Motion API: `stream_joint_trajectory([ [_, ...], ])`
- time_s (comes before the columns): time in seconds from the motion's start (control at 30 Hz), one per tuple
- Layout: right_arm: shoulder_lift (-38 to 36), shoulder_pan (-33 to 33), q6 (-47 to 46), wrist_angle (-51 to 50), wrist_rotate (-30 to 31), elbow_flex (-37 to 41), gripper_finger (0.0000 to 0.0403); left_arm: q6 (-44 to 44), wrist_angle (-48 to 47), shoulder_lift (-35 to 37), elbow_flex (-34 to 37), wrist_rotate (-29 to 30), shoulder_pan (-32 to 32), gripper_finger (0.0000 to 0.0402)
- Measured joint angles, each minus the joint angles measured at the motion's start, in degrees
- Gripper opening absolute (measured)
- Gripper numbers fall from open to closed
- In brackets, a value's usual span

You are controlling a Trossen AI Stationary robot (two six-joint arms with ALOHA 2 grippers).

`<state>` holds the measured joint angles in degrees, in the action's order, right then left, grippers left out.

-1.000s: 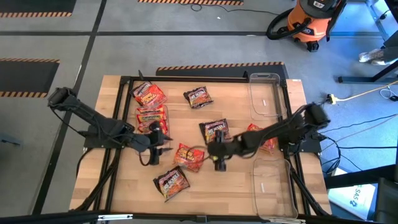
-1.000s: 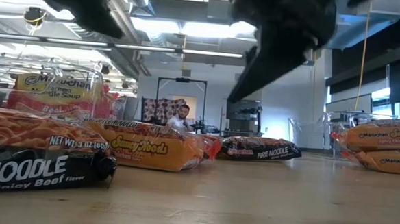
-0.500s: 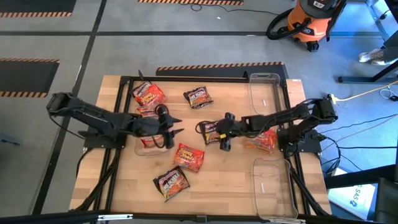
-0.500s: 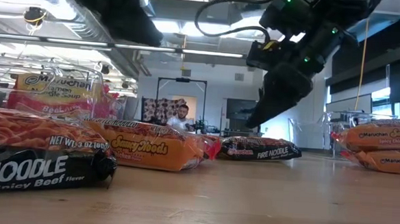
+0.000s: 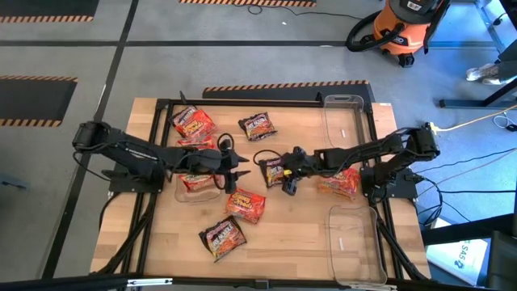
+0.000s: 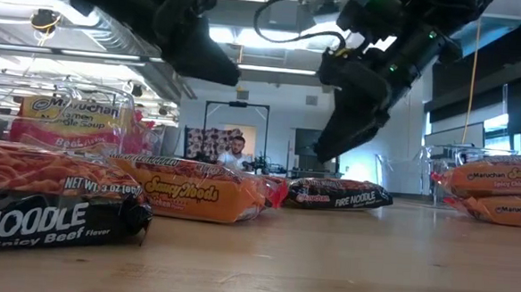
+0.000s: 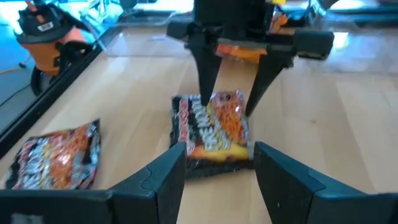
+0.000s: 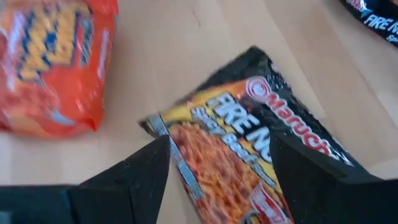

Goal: Sort Maruchan noodles
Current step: Put the black noodle pack into the top transparent bin

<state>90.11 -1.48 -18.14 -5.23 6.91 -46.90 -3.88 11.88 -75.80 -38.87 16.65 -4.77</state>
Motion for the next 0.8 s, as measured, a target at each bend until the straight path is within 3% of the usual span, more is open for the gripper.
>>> stream_joint_trajectory([
  [0.17, 0.0, 0.3, -0.5, 1.6, -3.9, -0.3, 0.0255, 0.0, 5.0, -3.5, 0.0, -2.7, 0.4, 0.0180],
  [0.37, 0.0, 5.1, 4.3, -9.1, -1.1, -3.6, 0.0255, -0.1, 13.7, -10.4, -0.3, -3.8, 0.6, 0.0180],
  [0.5, -0.8, 9.3, 9.2, -16.3, -1.5, -4.6, 0.0255, -2.7, 12.5, -14.7, -5.3, -9.4, 1.9, 0.0180],
  [0.67, -2.3, 12.5, 11.1, -24.8, -2.7, -4.4, 0.0255, -3.0, 6.6, -20.9, -12.6, -9.9, 2.3, 0.0180],
  [0.8, -2.4, 12.3, 11.1, -26.4, -8.4, -2.4, 0.0255, -3.5, 4.7, -26.2, -16.4, -10.0, 2.2, 0.0180],
])
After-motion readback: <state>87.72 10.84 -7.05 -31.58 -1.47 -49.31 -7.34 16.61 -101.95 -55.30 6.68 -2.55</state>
